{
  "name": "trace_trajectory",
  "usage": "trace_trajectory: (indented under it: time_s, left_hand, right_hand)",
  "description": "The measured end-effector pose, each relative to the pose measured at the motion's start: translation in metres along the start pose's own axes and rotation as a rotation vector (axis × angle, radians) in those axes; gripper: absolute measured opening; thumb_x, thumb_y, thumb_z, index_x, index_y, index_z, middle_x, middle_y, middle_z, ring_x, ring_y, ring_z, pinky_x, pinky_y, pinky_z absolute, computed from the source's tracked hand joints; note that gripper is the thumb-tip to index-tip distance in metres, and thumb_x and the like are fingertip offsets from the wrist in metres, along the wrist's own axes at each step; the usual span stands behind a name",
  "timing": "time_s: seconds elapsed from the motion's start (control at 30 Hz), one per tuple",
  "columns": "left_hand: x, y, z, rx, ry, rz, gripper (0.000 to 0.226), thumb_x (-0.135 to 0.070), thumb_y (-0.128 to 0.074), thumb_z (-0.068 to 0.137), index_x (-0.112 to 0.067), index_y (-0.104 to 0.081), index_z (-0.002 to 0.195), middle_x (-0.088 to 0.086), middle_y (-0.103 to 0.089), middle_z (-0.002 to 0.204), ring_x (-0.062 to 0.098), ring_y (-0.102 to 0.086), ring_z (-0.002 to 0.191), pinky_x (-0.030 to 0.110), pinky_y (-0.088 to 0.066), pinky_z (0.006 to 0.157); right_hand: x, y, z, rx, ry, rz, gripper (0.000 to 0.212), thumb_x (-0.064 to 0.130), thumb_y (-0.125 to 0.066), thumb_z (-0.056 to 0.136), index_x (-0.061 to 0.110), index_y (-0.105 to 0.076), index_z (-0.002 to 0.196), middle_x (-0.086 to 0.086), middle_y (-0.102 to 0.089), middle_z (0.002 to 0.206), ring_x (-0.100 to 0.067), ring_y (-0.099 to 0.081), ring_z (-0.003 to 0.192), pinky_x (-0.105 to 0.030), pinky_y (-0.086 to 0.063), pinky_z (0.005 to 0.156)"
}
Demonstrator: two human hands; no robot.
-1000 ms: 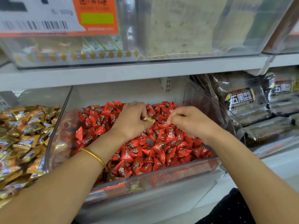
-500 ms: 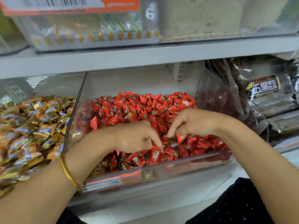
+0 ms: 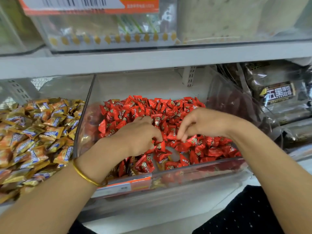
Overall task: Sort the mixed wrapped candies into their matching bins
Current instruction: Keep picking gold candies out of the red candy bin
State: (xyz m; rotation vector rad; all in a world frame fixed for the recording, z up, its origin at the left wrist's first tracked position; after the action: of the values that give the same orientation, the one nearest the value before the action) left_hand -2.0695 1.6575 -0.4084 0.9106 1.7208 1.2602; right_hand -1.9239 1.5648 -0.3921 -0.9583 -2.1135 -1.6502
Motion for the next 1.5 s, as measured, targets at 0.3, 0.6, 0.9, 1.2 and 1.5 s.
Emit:
trace_trajectory:
  time_s: [0.3, 0.6, 0.9, 1.2, 1.5]
  left_hand:
    - [-0.015, -0.011, 0.008, 0.087, -0.079, 0.128, 0.045, -0.032, -0.057, 0.091, -0.037, -0.046, 0.135, -0.001, -0.036, 0.104, 0.02, -0.035, 0.118, 0.027, -0.034, 0.089]
    - [-0.03, -0.014, 0.015, 0.098, -0.29, 0.027, 0.041, -0.031, -0.055, 0.093, -0.044, -0.048, 0.131, -0.008, -0.028, 0.086, 0.01, -0.031, 0.094, 0.026, -0.033, 0.08]
    - [-0.012, -0.005, 0.014, 0.001, -0.174, 0.002, 0.025, -0.027, -0.056, 0.092, -0.035, -0.06, 0.115, -0.011, -0.032, 0.087, 0.014, -0.038, 0.107, 0.025, -0.034, 0.086]
    - [-0.018, -0.025, 0.01, 0.293, -0.19, 0.043, 0.049, -0.023, -0.073, 0.079, -0.033, -0.055, 0.123, -0.009, -0.028, 0.086, 0.012, -0.029, 0.094, 0.031, -0.037, 0.083]
    - [-0.017, -0.022, 0.015, 0.127, -0.183, -0.074, 0.017, -0.027, -0.072, 0.079, -0.024, -0.06, 0.09, -0.006, -0.039, 0.093, 0.012, -0.04, 0.094, 0.029, -0.04, 0.079]
  right_hand:
    - [-0.011, -0.007, 0.001, 0.051, -0.097, -0.317, 0.025, 0.009, -0.068, 0.082, 0.021, -0.073, 0.104, 0.004, -0.069, 0.103, -0.012, -0.061, 0.097, -0.024, -0.047, 0.088]
    - [-0.008, 0.006, -0.011, -0.181, 0.026, 0.078, 0.017, -0.004, -0.069, 0.078, 0.011, -0.075, 0.079, -0.003, -0.07, 0.08, -0.007, -0.06, 0.075, -0.014, -0.045, 0.073]
    - [-0.012, -0.024, 0.007, -0.014, -0.081, -0.488, 0.029, 0.039, -0.073, 0.076, 0.021, -0.073, 0.1, 0.007, -0.07, 0.1, -0.013, -0.061, 0.095, -0.035, -0.051, 0.085]
    - [-0.004, -0.029, 0.01, 0.001, -0.081, -0.638, 0.013, 0.032, -0.071, 0.078, 0.027, -0.063, 0.088, 0.01, -0.06, 0.088, -0.013, -0.051, 0.084, -0.028, -0.037, 0.068]
    - [-0.013, -0.007, -0.013, -0.197, -0.123, 0.688, 0.016, 0.008, -0.062, 0.079, 0.012, -0.054, 0.066, 0.002, -0.048, 0.057, -0.009, -0.028, 0.041, -0.02, -0.019, 0.041]
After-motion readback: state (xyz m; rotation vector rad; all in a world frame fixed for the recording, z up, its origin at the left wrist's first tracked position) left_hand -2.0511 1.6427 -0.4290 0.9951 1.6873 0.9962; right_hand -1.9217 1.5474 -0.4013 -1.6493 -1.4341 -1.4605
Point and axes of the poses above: each hand's wrist, its own z-axis towards the middle knuckle, its own y-axis out of the back of the hand, x = y × z, the point moved 3 cm from there along z, towards the middle knuckle
